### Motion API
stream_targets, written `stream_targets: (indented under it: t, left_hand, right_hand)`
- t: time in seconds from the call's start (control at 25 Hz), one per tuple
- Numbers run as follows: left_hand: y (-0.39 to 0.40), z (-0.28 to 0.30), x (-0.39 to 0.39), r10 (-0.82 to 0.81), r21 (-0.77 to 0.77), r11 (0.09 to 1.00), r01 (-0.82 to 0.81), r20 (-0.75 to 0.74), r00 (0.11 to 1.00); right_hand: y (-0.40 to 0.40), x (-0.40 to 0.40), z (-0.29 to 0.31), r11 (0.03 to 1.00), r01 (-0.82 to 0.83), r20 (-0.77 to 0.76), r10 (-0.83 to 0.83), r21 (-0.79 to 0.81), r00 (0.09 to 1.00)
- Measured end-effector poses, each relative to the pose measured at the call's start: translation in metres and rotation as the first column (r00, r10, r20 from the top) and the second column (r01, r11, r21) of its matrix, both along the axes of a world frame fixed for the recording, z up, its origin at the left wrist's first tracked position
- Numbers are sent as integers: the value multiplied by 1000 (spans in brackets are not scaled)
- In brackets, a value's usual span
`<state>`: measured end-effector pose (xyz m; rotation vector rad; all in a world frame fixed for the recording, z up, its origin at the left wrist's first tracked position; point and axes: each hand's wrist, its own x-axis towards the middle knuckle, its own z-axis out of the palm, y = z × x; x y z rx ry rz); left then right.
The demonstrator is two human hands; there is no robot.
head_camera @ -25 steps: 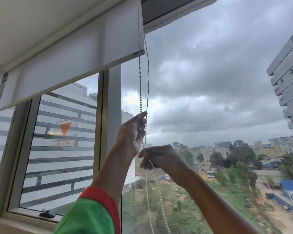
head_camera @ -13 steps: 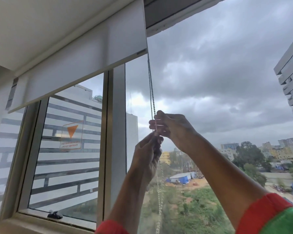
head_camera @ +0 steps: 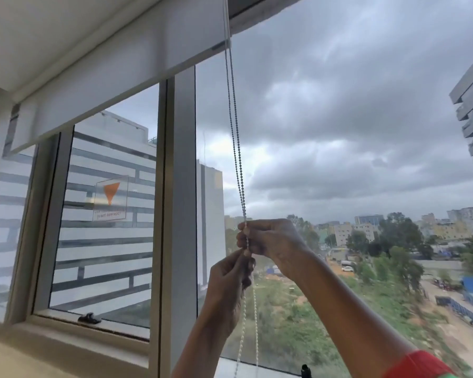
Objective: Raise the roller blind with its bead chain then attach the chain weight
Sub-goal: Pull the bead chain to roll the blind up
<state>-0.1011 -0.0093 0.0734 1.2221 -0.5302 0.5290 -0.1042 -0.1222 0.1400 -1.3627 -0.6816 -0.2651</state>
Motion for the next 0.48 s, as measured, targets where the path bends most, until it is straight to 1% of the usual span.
stream_targets:
  t: [0.16, 0.24, 0.4, 0.48]
  left_hand:
    - [-4, -21, 7, 32, 128, 991, -31, -7, 999]
    - [-9, -35, 10, 50, 167, 985, -47, -12, 999]
    - [-16, -68, 14, 147, 206, 970, -131, -67, 987]
    - [-14, -88, 13, 197, 276, 946, -168, -82, 977]
  right_hand:
    - [-10, 6, -21, 1000, -13, -26, 13, -16, 1000]
    - [-17, 9, -36, 999, -26, -46, 25, -20, 999]
    - [-23, 22, -70, 997, -70, -95, 66, -41, 993]
    - [-24, 31, -88, 995, -55, -110, 47, -78, 993]
